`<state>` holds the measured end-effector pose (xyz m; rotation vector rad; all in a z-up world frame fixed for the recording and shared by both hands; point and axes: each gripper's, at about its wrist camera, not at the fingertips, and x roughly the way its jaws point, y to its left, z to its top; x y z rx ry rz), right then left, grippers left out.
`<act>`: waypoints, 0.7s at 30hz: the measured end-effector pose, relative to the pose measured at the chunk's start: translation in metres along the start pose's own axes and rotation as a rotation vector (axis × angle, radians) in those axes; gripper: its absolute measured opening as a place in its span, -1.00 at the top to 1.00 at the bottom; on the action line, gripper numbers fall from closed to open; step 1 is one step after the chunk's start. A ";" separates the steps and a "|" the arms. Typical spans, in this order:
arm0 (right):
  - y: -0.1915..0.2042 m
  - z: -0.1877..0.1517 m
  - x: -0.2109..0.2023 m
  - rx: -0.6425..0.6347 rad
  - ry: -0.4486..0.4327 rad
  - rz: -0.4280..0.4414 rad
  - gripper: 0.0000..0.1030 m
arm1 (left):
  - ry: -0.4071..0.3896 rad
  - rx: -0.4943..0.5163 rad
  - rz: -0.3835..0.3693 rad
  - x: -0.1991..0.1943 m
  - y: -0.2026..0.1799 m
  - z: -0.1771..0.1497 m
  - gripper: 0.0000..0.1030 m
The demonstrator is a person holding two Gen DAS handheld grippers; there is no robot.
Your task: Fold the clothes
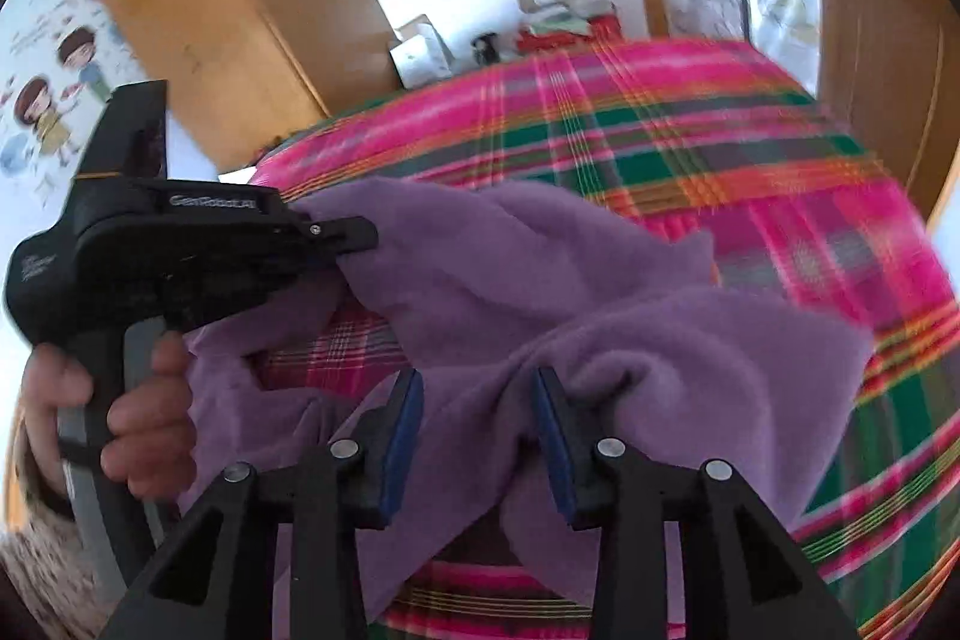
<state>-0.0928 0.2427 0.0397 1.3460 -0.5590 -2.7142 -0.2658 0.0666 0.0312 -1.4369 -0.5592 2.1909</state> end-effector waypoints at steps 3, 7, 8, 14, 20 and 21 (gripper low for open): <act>-0.003 -0.003 0.004 0.028 0.011 -0.050 0.57 | 0.008 -0.007 -0.003 0.003 0.003 0.000 0.89; -0.004 -0.005 -0.002 0.024 -0.001 -0.036 0.87 | 0.010 -0.009 -0.008 0.004 0.005 0.000 0.89; -0.005 -0.005 -0.005 0.024 -0.008 -0.032 0.90 | 0.011 -0.012 -0.010 0.004 0.005 0.000 0.89; -0.012 -0.018 -0.025 0.052 -0.069 -0.014 0.95 | 0.016 -0.029 -0.013 0.007 0.009 0.000 0.89; -0.020 -0.040 -0.064 0.073 -0.155 -0.012 0.95 | 0.020 -0.046 -0.009 0.007 0.013 -0.001 0.89; -0.022 -0.045 -0.071 0.080 -0.166 -0.009 0.95 | 0.019 -0.047 -0.008 0.007 0.013 -0.001 0.89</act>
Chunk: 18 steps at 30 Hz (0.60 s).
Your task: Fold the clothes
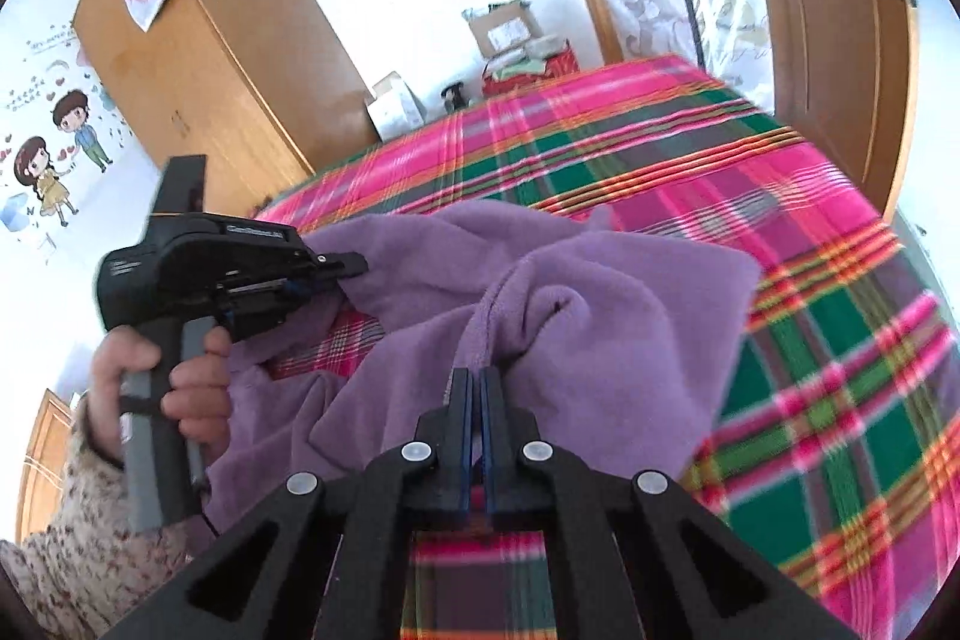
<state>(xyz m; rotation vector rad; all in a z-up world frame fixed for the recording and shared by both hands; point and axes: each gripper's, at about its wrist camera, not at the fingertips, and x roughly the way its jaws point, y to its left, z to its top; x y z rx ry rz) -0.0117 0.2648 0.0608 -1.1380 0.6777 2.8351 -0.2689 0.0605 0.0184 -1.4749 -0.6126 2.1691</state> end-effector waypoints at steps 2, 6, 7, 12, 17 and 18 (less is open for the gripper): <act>-0.005 -0.005 -0.011 0.015 -0.013 0.003 0.95 | -0.002 -0.003 0.002 -0.001 0.000 -0.001 0.89; -0.010 -0.014 -0.027 0.032 -0.029 -0.008 0.95 | -0.003 -0.014 0.000 -0.003 0.000 -0.004 0.89; -0.012 -0.018 -0.030 0.034 -0.030 -0.011 0.95 | -0.003 -0.013 -0.001 -0.004 0.000 -0.006 0.89; -0.022 -0.033 -0.034 0.060 -0.019 -0.025 0.95 | -0.003 0.014 -0.005 -0.012 -0.007 -0.014 0.88; -0.037 -0.049 -0.039 0.101 -0.003 -0.053 0.95 | 0.004 0.026 -0.007 -0.024 -0.007 -0.026 0.84; -0.038 -0.051 -0.040 0.105 -0.002 -0.056 0.95 | 0.005 0.023 -0.006 -0.026 -0.006 -0.028 0.84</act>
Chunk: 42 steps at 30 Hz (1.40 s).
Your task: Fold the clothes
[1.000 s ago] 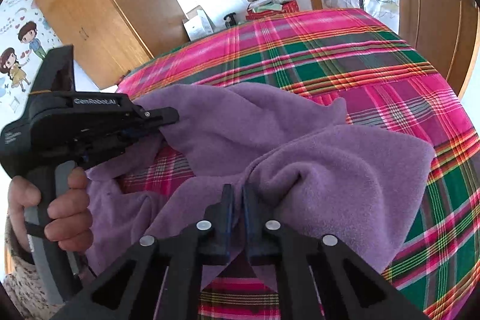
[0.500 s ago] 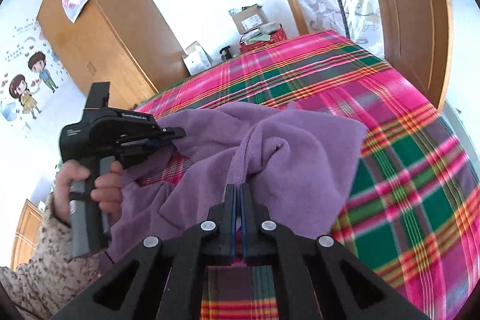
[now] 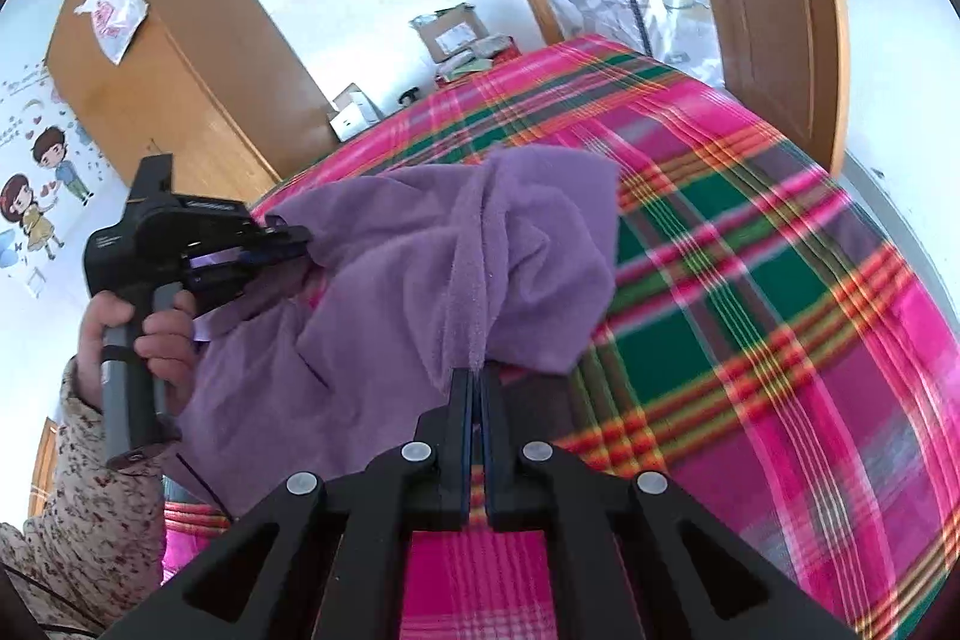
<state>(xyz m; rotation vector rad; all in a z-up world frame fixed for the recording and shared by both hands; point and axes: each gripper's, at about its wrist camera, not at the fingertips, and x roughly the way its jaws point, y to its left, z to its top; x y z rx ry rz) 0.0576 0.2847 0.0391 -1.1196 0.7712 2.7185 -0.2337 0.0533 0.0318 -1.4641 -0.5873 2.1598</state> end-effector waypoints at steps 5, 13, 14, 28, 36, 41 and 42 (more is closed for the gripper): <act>-0.010 -0.013 -0.001 0.024 0.020 -0.017 0.95 | 0.005 0.008 -0.002 -0.015 0.004 -0.014 0.83; -0.024 -0.030 0.000 0.060 0.048 -0.027 0.95 | -0.015 0.008 -0.022 -0.047 0.016 -0.036 0.71; -0.025 -0.032 0.000 0.059 0.057 -0.028 0.95 | -0.016 0.006 -0.024 -0.049 0.018 -0.038 0.71; -0.078 0.032 -0.012 0.174 -0.076 0.005 0.37 | 0.056 0.207 -0.085 -0.041 -0.033 -0.083 0.55; -0.095 0.060 0.022 0.232 -0.017 0.122 0.20 | 0.106 0.299 -0.154 -0.016 -0.071 -0.083 0.26; -0.093 0.065 0.036 0.230 0.021 0.166 0.20 | 0.186 0.326 -0.152 0.003 -0.079 -0.085 0.25; -0.092 0.067 0.040 0.225 0.036 0.171 0.20 | 0.202 0.327 -0.151 0.007 -0.080 -0.086 0.26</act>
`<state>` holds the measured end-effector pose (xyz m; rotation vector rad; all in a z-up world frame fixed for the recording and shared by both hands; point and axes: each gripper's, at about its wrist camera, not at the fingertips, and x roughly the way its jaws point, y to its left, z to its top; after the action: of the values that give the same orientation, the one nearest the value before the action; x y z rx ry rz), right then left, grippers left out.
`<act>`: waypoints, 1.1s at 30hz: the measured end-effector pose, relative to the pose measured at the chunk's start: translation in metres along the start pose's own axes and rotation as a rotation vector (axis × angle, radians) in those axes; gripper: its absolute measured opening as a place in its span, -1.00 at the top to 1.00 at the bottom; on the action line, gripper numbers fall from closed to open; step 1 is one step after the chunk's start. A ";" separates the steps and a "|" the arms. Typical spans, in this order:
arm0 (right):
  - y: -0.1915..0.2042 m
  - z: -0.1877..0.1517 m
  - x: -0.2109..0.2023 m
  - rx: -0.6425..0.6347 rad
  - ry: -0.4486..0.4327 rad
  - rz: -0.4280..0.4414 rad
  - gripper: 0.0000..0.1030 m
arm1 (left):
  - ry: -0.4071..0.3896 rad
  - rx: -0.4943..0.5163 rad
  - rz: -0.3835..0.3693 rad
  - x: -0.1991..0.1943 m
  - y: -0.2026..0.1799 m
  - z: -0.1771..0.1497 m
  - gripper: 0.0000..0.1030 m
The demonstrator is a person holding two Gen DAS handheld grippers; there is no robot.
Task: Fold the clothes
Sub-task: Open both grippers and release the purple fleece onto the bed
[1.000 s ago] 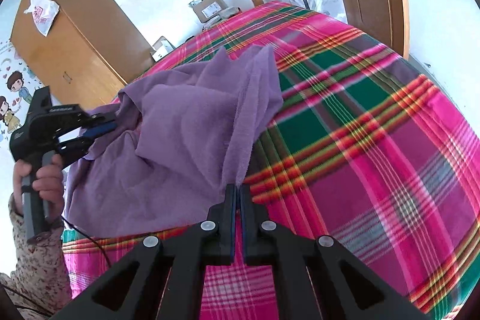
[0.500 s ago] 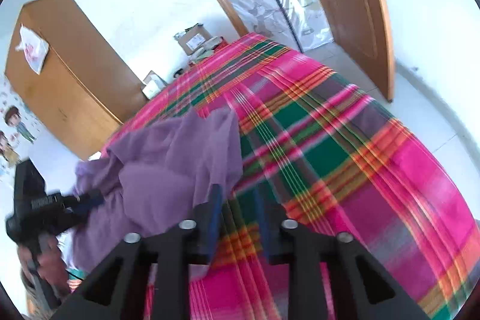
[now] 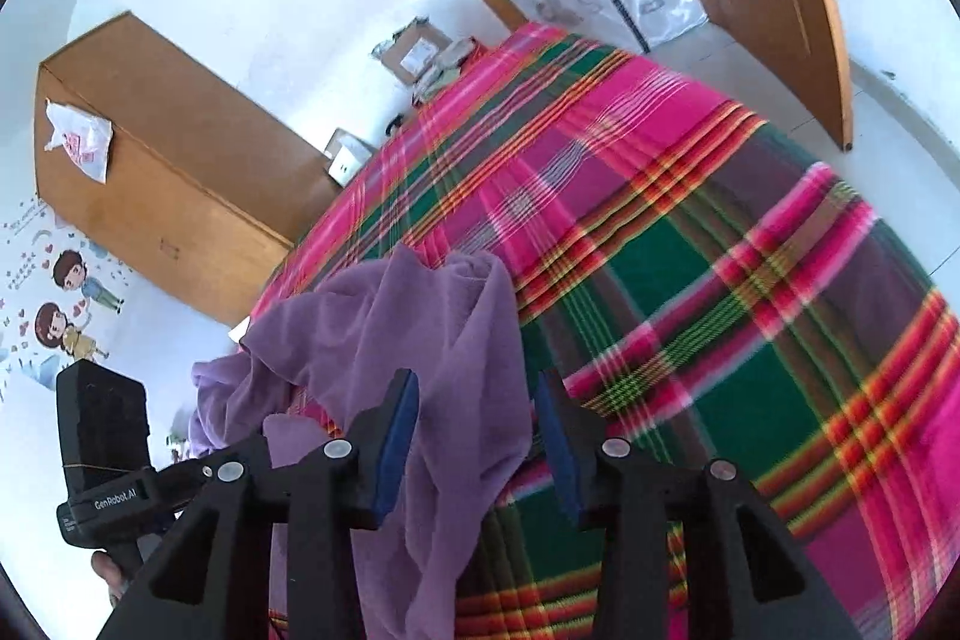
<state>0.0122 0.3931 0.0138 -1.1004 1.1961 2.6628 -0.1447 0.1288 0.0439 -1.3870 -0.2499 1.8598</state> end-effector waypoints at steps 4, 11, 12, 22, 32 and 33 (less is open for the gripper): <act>0.005 -0.001 0.006 -0.025 0.013 0.009 0.41 | 0.054 -0.001 -0.011 0.010 -0.004 -0.004 0.26; 0.007 -0.009 -0.012 -0.051 -0.022 -0.005 0.83 | 0.073 0.040 -0.023 0.018 -0.019 -0.010 0.30; 0.007 -0.010 -0.016 -0.051 -0.037 -0.007 0.84 | 0.080 0.045 -0.030 0.020 -0.021 -0.012 0.31; 0.014 -0.018 -0.057 -0.065 -0.175 -0.024 0.85 | 0.078 0.108 -0.062 0.014 -0.039 -0.029 0.92; -0.002 -0.027 -0.097 -0.014 -0.268 -0.057 0.89 | 0.084 0.141 -0.167 0.003 -0.062 -0.043 0.96; -0.004 -0.029 -0.101 -0.009 -0.278 -0.057 0.90 | 0.086 0.146 -0.168 0.002 -0.064 -0.044 0.96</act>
<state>0.1061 0.4019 0.0600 -0.7202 1.0847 2.6670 -0.0758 0.1607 0.0621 -1.3020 -0.1780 1.6432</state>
